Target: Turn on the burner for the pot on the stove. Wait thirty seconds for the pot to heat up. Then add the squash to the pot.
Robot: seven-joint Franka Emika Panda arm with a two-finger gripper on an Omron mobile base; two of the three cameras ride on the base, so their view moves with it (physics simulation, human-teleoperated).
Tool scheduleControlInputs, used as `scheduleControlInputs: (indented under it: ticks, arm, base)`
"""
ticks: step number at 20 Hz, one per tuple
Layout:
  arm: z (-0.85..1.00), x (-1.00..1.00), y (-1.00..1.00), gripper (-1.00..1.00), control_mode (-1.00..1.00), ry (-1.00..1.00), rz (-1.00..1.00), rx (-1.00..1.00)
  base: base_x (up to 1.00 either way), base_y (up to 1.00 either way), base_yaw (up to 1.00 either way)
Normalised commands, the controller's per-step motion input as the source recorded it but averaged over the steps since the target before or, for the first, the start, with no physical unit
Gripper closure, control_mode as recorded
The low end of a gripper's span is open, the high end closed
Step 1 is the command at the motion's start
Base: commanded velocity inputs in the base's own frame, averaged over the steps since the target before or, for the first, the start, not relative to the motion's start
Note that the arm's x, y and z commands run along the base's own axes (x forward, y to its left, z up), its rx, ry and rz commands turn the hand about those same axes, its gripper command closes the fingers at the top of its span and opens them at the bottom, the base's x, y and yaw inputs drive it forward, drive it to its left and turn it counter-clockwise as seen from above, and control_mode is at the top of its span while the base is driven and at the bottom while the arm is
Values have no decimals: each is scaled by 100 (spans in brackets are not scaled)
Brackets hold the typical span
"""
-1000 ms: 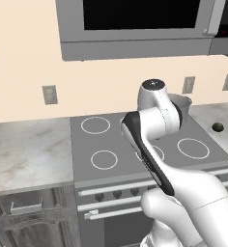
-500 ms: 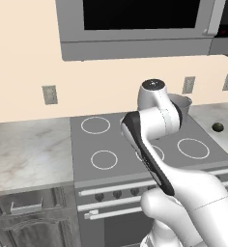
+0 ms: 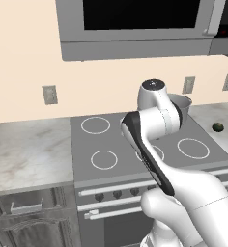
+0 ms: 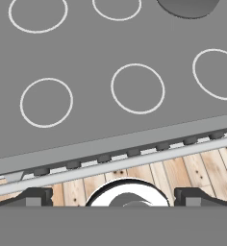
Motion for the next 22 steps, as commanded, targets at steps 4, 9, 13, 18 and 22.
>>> scheduleControlInputs:
  ticks: [4,9,13,18,22]
  arm:
    - [0,0,0,-100,-100,0,0,0]
    - [0,0,0,-100,-100,0,0,0]
    - [0,0,0,-100,-100,0,0,0]
    - [0,0,0,-100,-100,0,0,0]
    - [0,0,0,-100,-100,0,0,0]
  base:
    - [0,0,0]
    - [0,0,0]
    - [0,0,0]
    - [0,0,0]
    - [0,0,0]
